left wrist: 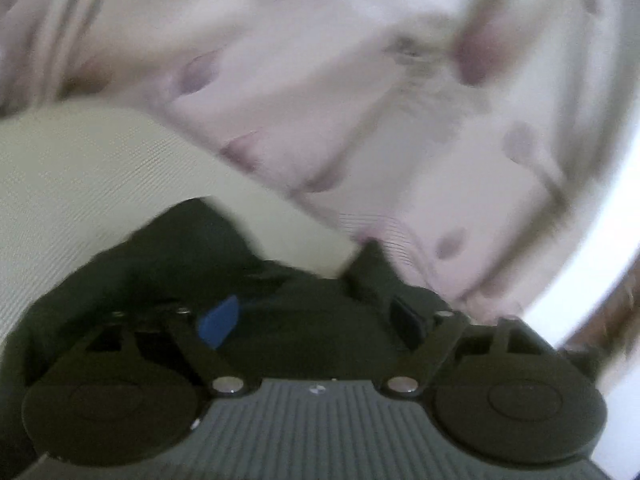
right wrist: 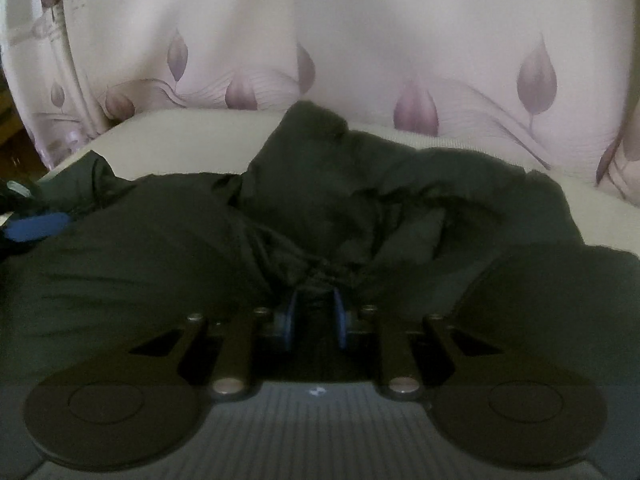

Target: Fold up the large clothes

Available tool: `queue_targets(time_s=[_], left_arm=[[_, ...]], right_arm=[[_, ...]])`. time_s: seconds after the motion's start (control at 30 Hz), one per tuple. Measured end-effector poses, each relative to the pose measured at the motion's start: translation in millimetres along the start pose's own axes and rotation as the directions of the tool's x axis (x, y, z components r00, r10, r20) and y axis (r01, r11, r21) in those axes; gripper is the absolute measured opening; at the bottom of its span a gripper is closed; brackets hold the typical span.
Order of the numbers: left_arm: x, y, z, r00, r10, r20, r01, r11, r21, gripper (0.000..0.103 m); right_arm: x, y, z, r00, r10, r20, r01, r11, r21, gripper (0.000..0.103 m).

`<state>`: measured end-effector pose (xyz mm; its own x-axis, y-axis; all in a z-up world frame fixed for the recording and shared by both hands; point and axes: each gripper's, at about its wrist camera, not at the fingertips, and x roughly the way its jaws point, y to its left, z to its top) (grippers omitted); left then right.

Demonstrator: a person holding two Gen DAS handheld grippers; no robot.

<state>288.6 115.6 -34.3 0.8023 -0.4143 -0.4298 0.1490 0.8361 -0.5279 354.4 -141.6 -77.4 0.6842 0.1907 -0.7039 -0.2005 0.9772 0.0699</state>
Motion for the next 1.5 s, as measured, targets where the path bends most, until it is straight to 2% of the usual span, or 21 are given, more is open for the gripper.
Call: queue_targets(time_s=[0.07,0.13,0.17,0.2,0.23,0.3,0.37,0.4,0.5,0.57,0.67,0.77,0.83,0.9,0.97,1.07,1.17,1.23,1.3,1.4,1.5], left_arm=[[3.0,-22.3,-2.9,0.999,-0.047,-0.02,0.048,0.998,0.052,0.08],[13.5,-34.7,-7.6,0.997,-0.055,-0.047,0.058,0.996,0.072,0.073],[23.5,-36.9,-10.8,0.996,-0.056,-0.073,0.061,0.996,0.067,0.066],[32.9,-36.5,-14.9,0.994,-0.049,-0.095,0.054,0.997,0.056,0.059],[40.0,-35.9,-19.1,0.994,-0.031,-0.107,0.037,0.998,0.057,0.057],[49.1,-35.7,-25.0,0.994,0.014,-0.111,-0.005,0.996,0.087,0.049],[51.9,-33.6,-27.3,0.993,0.028,-0.113,-0.018,0.996,0.092,0.049],[52.5,-32.3,-28.6,0.993,0.034,-0.117,-0.023,0.995,0.097,0.05],[52.6,-32.7,-31.6,0.992,0.052,-0.114,-0.038,0.992,0.123,0.05],[53.5,-31.9,-33.9,0.992,0.06,-0.108,-0.046,0.99,0.133,0.05],[53.4,-31.3,-37.8,0.993,0.063,-0.099,-0.048,0.988,0.145,0.051],[53.7,-27.3,-41.1,0.994,0.057,-0.097,-0.045,0.991,0.128,0.051],[53.9,-19.0,-41.3,0.994,0.048,-0.096,-0.04,0.996,0.083,0.045],[55.4,-7.9,-40.1,0.994,0.036,-0.1,-0.034,0.999,0.025,0.033],[55.6,0.7,-39.6,0.994,0.046,-0.094,-0.048,0.999,-0.024,0.027],[55.7,-4.2,-38.5,0.994,0.06,-0.092,-0.06,0.998,0.001,0.027],[51.5,-8.5,-37.8,0.996,0.053,-0.076,-0.052,0.999,0.015,0.028],[43.1,-8.3,-33.6,0.997,0.034,-0.066,-0.035,0.999,-0.01,0.034],[27.6,-11.2,-24.6,0.999,0.023,-0.028,-0.023,1.0,-0.008,0.062],[10.4,-10.1,-2.5,0.999,0.027,0.032,-0.027,1.0,-0.002,0.065],[15.9,0.7,22.8,0.995,0.1,0.026,-0.1,0.995,0.025,0.066]], right_arm=[[-0.8,-2.9,-0.5,1.0,0.01,0.008,-0.011,1.0,0.012,0.017],[-0.6,-3.3,0.3,1.0,0.01,0.01,-0.01,1.0,0.009,0.017],[-0.3,-4.2,0.7,1.0,0.014,0.01,-0.014,1.0,0.013,0.017],[-0.4,-6.8,1.3,1.0,0.024,0.011,-0.025,0.999,0.026,0.017],[-1.3,-9.6,2.8,0.999,0.035,0.01,-0.036,0.999,0.04,0.018],[-5.5,-22.5,6.3,0.995,0.098,0.02,-0.099,0.989,0.11,0.019],[-24.9,-46.3,10.9,0.981,0.183,0.06,-0.192,0.957,0.219,0.02],[-37.1,-57.9,13.1,0.979,0.184,0.089,-0.201,0.946,0.253,0.02],[-66.1,-91.2,20.1,0.988,0.091,0.125,-0.121,0.957,0.263,0.02],[-68.6,-117.1,20.0,0.997,0.007,0.077,-0.026,0.968,0.248,0.02],[-57.5,-142.8,6.0,1.0,-0.021,-0.004,0.021,0.966,0.259,0.018],[-43.3,-149.6,-5.2,0.999,-0.025,-0.034,0.033,0.962,0.271,0.017],[-32.7,-151.9,-12.5,0.999,-0.033,-0.032,0.041,0.957,0.288,0.017],[-27.6,-144.5,-12.4,0.998,-0.063,-0.029,0.068,0.968,0.24,0.017],[-26.9,-138.3,-12.2,0.996,-0.085,-0.026,0.088,0.974,0.21,0.017],[-33.1,-146.8,-11.2,0.998,-0.053,-0.022,0.057,0.968,0.246,0.017],[-63.6,-167.4,-14.9,1.0,0.007,0.02,-0.014,0.926,0.378,0.02],[-90.3,-173.4,-14.9,0.997,-0.046,0.059,0.022,0.933,0.36,0.02],[-104.6,-180.0,-22.2,0.99,-0.134,0.03,0.121,0.954,0.274,0.02],[-97.9,-185.7,-36.7,0.989,-0.145,0.005,0.14,0.965,0.224,0.02],[-90.8,-184.8,-41.6,0.989,-0.144,0.015,0.137,0.964,0.229,0.02]])
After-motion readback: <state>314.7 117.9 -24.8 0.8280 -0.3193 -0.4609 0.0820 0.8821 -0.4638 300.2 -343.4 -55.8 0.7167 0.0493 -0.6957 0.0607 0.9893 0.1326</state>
